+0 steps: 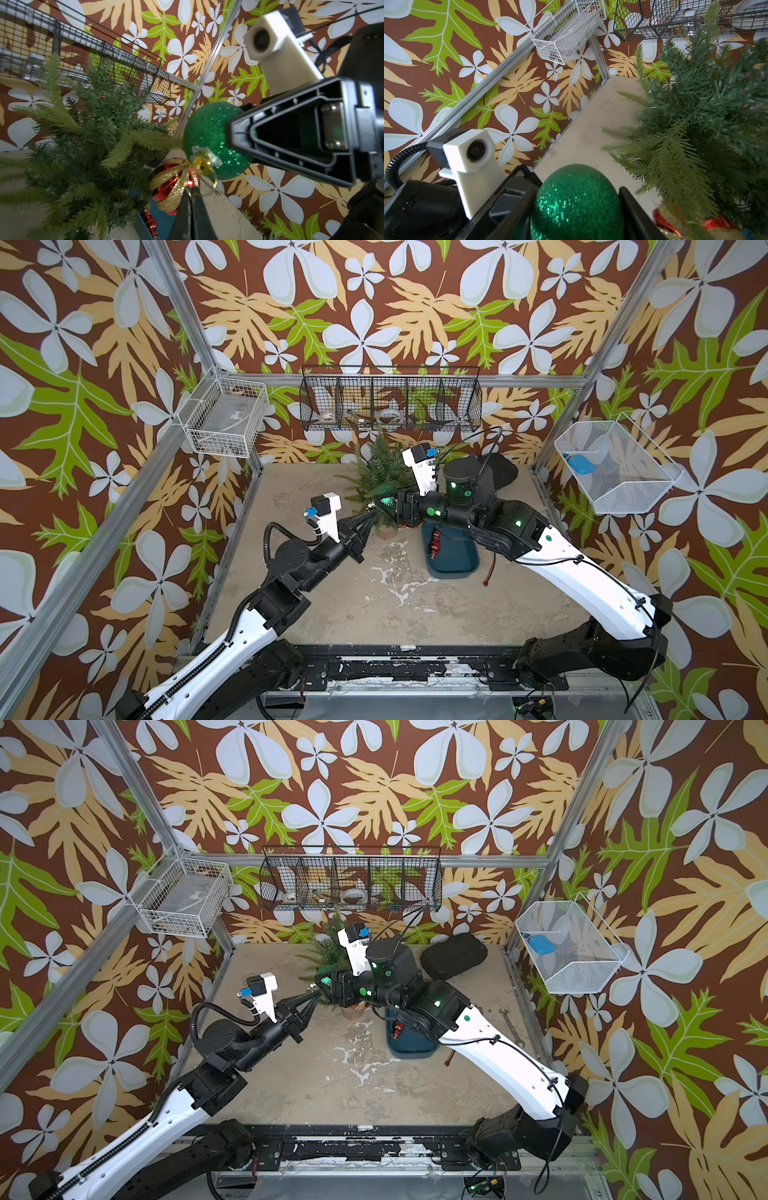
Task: Decorate the small christmas tree with ornaments
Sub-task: Hang an ornament on the christmas tree.
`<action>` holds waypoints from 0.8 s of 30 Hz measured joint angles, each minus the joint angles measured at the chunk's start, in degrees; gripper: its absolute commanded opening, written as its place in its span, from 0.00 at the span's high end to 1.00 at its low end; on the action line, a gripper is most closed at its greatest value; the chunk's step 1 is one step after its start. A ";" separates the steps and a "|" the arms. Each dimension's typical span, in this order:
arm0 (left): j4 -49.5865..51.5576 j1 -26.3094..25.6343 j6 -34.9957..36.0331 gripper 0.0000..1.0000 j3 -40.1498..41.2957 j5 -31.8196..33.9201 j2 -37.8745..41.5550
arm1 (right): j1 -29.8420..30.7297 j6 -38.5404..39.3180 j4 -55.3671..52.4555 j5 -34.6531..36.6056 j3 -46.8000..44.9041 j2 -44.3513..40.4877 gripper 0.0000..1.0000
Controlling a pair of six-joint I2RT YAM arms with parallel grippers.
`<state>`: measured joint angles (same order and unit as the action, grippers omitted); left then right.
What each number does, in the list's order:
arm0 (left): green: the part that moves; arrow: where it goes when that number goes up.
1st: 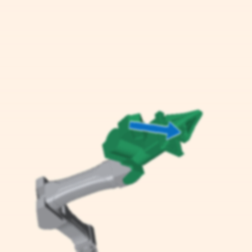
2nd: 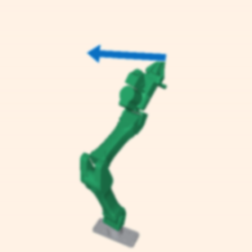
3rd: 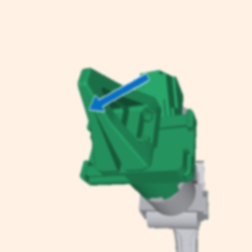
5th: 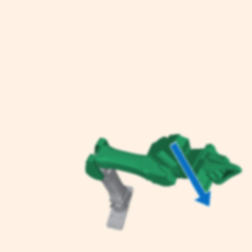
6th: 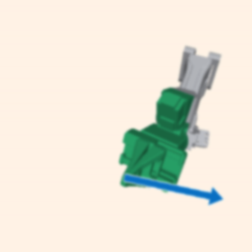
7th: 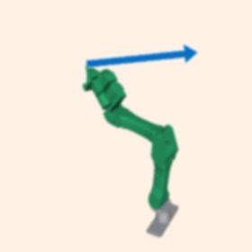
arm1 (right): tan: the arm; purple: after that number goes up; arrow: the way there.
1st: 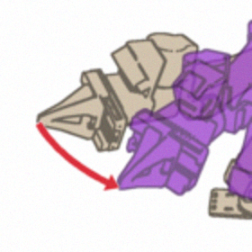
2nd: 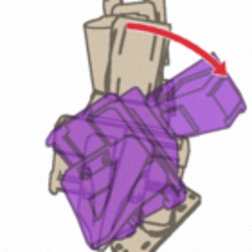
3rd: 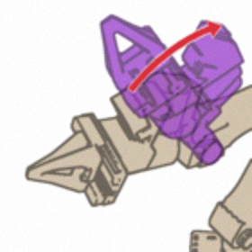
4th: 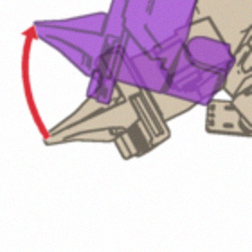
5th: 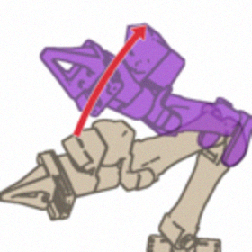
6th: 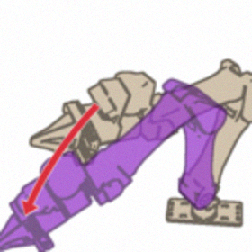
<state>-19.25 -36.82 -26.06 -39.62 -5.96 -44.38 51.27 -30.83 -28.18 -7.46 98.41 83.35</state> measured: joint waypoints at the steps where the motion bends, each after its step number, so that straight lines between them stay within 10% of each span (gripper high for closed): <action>1: -0.04 1.25 -1.01 1.00 0.66 -1.16 0.33 | 0.00 0.07 -0.11 0.24 -0.04 0.00 0.41; 24: -4.04 11.82 -8.37 1.00 2.56 -14.43 -3.10 | 0.00 2.69 -0.94 3.41 1.86 4.55 0.41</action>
<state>-23.29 -24.99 -34.44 -37.06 -20.38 -47.48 51.27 -28.14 -29.12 -4.05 100.27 87.90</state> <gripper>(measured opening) 0.048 0.587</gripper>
